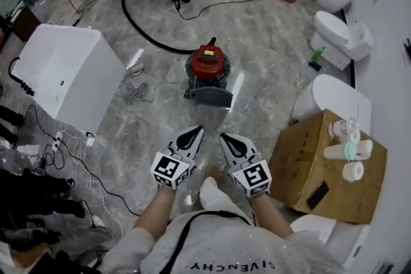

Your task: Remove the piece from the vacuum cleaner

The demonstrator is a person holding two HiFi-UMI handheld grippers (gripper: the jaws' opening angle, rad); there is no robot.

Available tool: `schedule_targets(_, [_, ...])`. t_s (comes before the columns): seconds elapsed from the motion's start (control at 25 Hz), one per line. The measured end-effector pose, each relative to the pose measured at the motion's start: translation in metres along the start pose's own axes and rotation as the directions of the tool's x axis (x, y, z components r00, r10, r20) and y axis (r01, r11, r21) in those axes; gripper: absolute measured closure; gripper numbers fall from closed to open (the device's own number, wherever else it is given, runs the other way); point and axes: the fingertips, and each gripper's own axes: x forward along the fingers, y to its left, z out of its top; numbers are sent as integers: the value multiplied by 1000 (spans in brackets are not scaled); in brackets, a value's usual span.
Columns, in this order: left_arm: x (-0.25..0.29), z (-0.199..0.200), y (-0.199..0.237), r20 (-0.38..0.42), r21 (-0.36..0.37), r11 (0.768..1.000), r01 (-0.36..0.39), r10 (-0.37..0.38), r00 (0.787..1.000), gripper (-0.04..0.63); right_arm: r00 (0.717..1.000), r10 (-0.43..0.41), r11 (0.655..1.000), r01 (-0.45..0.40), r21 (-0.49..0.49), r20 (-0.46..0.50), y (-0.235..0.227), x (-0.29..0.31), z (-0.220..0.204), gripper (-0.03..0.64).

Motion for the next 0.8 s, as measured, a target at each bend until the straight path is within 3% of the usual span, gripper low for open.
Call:
schedule_targets(0.44, [61, -5, 30, -16, -38, 999, 3, -4, 1000, 573, 998, 8, 1000, -8, 0, -62, -46, 39, -5, 601])
schedule_targets(0.8, [78, 2, 56, -7, -34, 999, -26, 26, 1000, 574, 997, 32, 999, -32, 1, -77, -66, 67, -3, 601])
